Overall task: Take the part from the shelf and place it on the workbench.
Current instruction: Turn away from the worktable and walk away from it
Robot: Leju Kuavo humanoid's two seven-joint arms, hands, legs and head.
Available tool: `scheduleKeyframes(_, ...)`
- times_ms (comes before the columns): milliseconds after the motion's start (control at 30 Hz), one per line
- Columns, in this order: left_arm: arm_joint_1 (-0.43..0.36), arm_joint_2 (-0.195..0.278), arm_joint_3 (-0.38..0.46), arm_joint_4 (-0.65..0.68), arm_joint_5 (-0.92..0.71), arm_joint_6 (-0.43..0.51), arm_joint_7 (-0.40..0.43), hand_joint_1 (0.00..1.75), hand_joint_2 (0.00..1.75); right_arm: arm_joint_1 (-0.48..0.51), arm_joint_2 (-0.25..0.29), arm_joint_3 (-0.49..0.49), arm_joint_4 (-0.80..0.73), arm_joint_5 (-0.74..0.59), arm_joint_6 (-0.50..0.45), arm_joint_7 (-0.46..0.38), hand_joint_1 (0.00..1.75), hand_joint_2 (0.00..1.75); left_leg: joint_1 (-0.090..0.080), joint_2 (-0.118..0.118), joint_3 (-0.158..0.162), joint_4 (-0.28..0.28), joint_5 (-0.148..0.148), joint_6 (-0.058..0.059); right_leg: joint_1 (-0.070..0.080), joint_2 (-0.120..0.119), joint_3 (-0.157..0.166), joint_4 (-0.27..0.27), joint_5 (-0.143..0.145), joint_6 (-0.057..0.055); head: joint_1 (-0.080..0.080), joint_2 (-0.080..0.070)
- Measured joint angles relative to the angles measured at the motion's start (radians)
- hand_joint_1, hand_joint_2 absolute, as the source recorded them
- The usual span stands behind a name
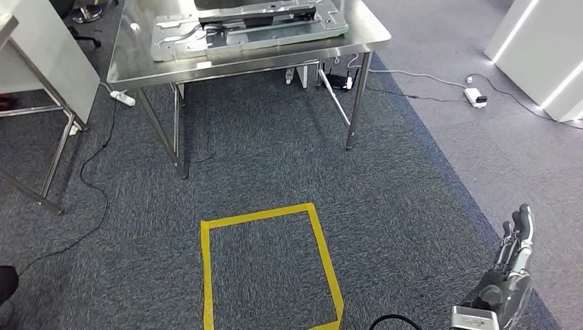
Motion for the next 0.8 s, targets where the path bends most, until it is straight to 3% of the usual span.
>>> scheduleKeyframes(67,0.000,0.000,0.000,0.000,0.000,0.000,-0.002,0.00,0.00,0.002,0.007,-0.009,0.000,-0.005,0.012,-0.003,0.00,0.00,0.006,-0.002,-0.043,0.124,-0.081,-0.011,0.001,-0.001,-0.019,0.002,0.013,-0.005,-0.002,0.000)
scheduleKeyframes(100,0.001,0.000,0.000,0.000,0.000,0.000,-0.003,0.00,0.00,0.004,0.010,-0.015,0.001,-0.008,0.016,-0.003,0.00,0.00,0.009,-0.002,-0.057,0.175,-0.102,-0.015,0.001,-0.001,-0.030,0.005,0.018,-0.004,-0.002,0.000)
scheduleKeyframes(133,0.001,0.000,0.000,0.000,0.000,0.000,-0.004,0.00,0.00,0.005,0.013,-0.021,0.001,-0.010,0.020,-0.003,0.00,0.00,0.012,-0.002,-0.054,0.193,-0.103,-0.018,0.001,0.000,-0.040,0.009,0.023,-0.002,-0.002,0.000)
scheduleKeyframes(167,0.001,0.000,0.000,0.000,0.000,0.000,-0.004,0.00,0.00,0.007,0.016,-0.029,0.002,-0.012,0.023,-0.003,0.00,0.00,0.014,-0.002,-0.031,0.172,-0.086,-0.019,0.000,0.001,-0.049,0.014,0.027,0.000,-0.002,0.000)
scheduleKeyframes(267,0.001,0.000,0.000,0.000,0.001,0.001,-0.006,0.00,0.00,0.013,0.027,-0.057,0.003,-0.026,0.033,-0.001,0.00,0.00,0.016,-0.007,0.099,-0.026,-0.022,-0.015,-0.001,0.005,-0.068,0.029,0.035,0.011,-0.002,0.000)
scheduleKeyframes(300,0.001,0.000,0.000,0.000,0.002,0.002,-0.007,0.00,0.00,0.014,0.032,-0.069,0.004,-0.034,0.042,-0.002,0.00,0.00,0.014,-0.010,0.121,-0.067,-0.014,-0.010,-0.001,0.006,-0.072,0.033,0.038,0.015,-0.001,0.000)
scheduleKeyframes(433,0.002,-0.001,0.002,0.000,0.003,0.003,-0.008,0.00,0.00,0.022,0.071,-0.154,0.021,-0.096,0.126,-0.011,0.00,0.00,0.012,-0.010,0.116,-0.090,-0.005,0.017,0.001,0.009,-0.084,0.044,0.042,0.040,0.000,0.000)
scheduleKeyframes(467,0.002,-0.002,0.002,0.000,0.003,0.003,-0.007,0.00,0.00,0.022,0.084,-0.187,0.030,-0.114,0.155,-0.016,0.00,0.00,0.014,-0.007,0.114,-0.094,0.001,0.025,0.000,0.009,-0.092,0.062,0.027,0.044,0.000,0.000)
scheduleKeyframes(533,0.003,-0.003,0.004,0.000,0.002,0.003,-0.005,0.00,0.00,0.019,0.114,-0.267,0.057,-0.151,0.218,-0.027,0.00,0.00,0.014,-0.002,0.106,-0.096,0.012,0.039,-0.001,0.009,-0.132,0.159,-0.041,0.051,0.000,0.000)
scheduleKeyframes(600,0.004,-0.003,0.006,0.000,0.001,0.003,-0.003,0.00,0.00,0.011,0.145,-0.358,0.094,-0.203,0.280,-0.035,0.00,0.00,0.011,0.002,0.094,-0.093,0.018,0.044,-0.001,0.009,-0.181,0.284,-0.103,0.055,0.000,0.000)
scheduleKeyframes(633,0.005,-0.004,0.007,0.000,-0.001,0.003,-0.003,0.00,0.00,0.006,0.158,-0.405,0.115,-0.234,0.303,-0.038,0.00,0.00,0.010,0.004,0.089,-0.090,0.020,0.044,-0.001,0.009,-0.188,0.313,-0.110,0.055,0.000,0.000)
scheduleKeyframes(667,0.006,-0.004,0.007,0.000,-0.003,0.003,-0.002,0.00,0.00,0.002,0.169,-0.451,0.136,-0.265,0.318,-0.039,0.00,0.00,0.008,0.005,0.085,-0.088,0.021,0.044,-0.001,0.008,-0.175,0.303,-0.098,0.054,0.000,0.000)
scheduleKeyframes(700,0.006,-0.005,0.007,0.000,-0.004,0.003,-0.002,0.00,0.00,-0.002,0.178,-0.493,0.155,-0.292,0.327,-0.040,0.00,0.00,0.007,0.006,0.083,-0.085,0.021,0.043,-0.001,0.007,-0.143,0.254,-0.071,0.051,0.000,0.000)
scheduleKeyframes(767,0.007,-0.008,0.008,0.000,-0.007,0.003,-0.001,0.00,0.00,-0.011,0.192,-0.566,0.185,-0.325,0.337,-0.042,0.00,0.00,0.003,0.009,0.083,-0.080,0.020,0.040,0.004,-0.006,-0.060,0.111,-0.020,0.038,0.000,0.000)
scheduleKeyframes(800,0.006,-0.010,0.008,0.000,-0.008,0.003,-0.001,0.00,0.00,-0.016,0.198,-0.596,0.197,-0.332,0.341,-0.044,0.00,0.00,0.001,0.011,0.082,-0.078,0.020,0.037,0.008,-0.012,-0.034,0.061,-0.007,0.033,0.000,0.000)
